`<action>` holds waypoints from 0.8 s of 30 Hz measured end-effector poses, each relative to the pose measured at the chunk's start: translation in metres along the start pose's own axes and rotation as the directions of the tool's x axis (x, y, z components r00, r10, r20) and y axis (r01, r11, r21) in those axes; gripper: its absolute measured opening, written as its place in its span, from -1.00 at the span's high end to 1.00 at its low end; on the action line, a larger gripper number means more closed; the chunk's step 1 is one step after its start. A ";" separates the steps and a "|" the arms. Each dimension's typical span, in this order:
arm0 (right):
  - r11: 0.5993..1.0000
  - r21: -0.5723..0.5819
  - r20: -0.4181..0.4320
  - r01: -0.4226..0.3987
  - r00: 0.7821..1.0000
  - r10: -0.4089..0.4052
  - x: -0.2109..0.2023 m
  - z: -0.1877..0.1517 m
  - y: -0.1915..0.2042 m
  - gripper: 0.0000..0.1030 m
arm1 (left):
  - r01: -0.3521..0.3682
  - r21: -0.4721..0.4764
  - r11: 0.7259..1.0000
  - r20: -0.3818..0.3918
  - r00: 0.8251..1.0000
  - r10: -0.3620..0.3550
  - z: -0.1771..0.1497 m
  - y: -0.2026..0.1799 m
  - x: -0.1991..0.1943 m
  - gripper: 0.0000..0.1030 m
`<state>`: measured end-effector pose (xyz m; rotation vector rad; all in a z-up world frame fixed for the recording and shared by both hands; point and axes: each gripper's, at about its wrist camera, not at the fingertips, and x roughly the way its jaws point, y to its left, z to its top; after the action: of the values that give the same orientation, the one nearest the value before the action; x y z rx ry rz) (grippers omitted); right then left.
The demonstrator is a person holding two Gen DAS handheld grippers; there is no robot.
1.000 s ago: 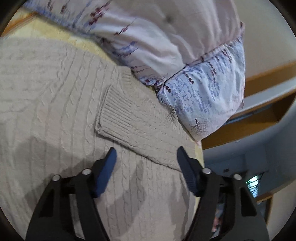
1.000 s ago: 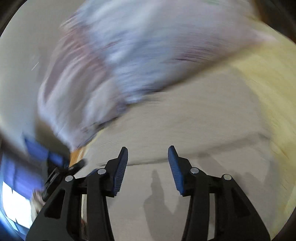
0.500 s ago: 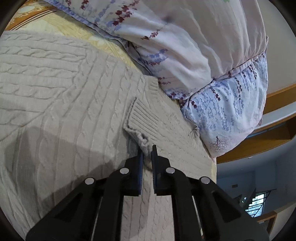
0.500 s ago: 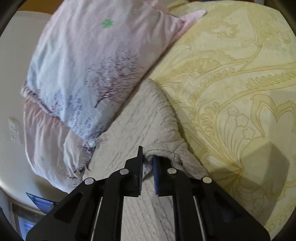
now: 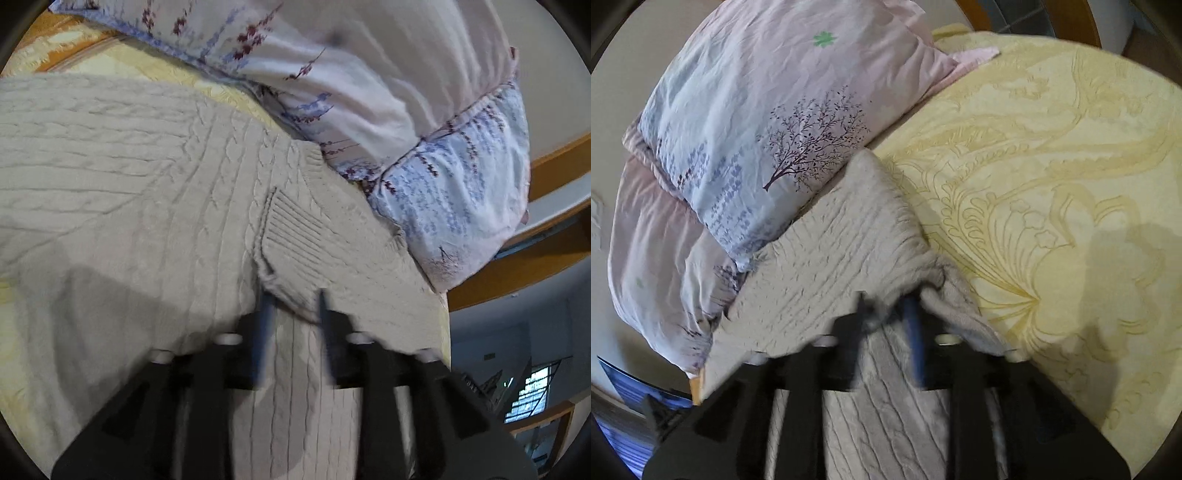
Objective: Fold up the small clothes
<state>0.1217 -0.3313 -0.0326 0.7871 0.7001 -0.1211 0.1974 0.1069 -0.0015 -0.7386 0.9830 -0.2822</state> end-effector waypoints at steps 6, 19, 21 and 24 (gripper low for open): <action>0.996 -0.093 0.035 0.013 0.999 -0.010 -0.024 -0.011 0.013 -0.35 | -0.018 0.013 1.000 0.127 0.992 0.017 -0.012 0.037 -0.086 -0.35; 0.965 -0.250 -0.047 -0.073 0.997 0.063 -0.023 -0.048 0.041 -0.52 | -0.166 -0.416 0.894 0.326 0.891 0.317 0.005 0.193 -0.210 -0.17; 0.966 -0.248 -0.049 -0.074 0.997 0.063 -0.024 -0.049 0.041 -0.52 | -0.110 -0.471 0.875 0.343 0.891 0.296 0.009 0.210 -0.214 -0.02; 0.967 -0.245 -0.055 -0.068 0.997 0.056 -0.024 -0.050 0.039 -0.52 | -0.079 -0.495 0.865 0.378 0.877 0.296 0.015 0.219 -0.216 0.05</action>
<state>0.0903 -0.2732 -0.0183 0.5741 0.7194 0.0422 0.0697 0.3870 -0.0051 -1.0787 0.6755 0.3126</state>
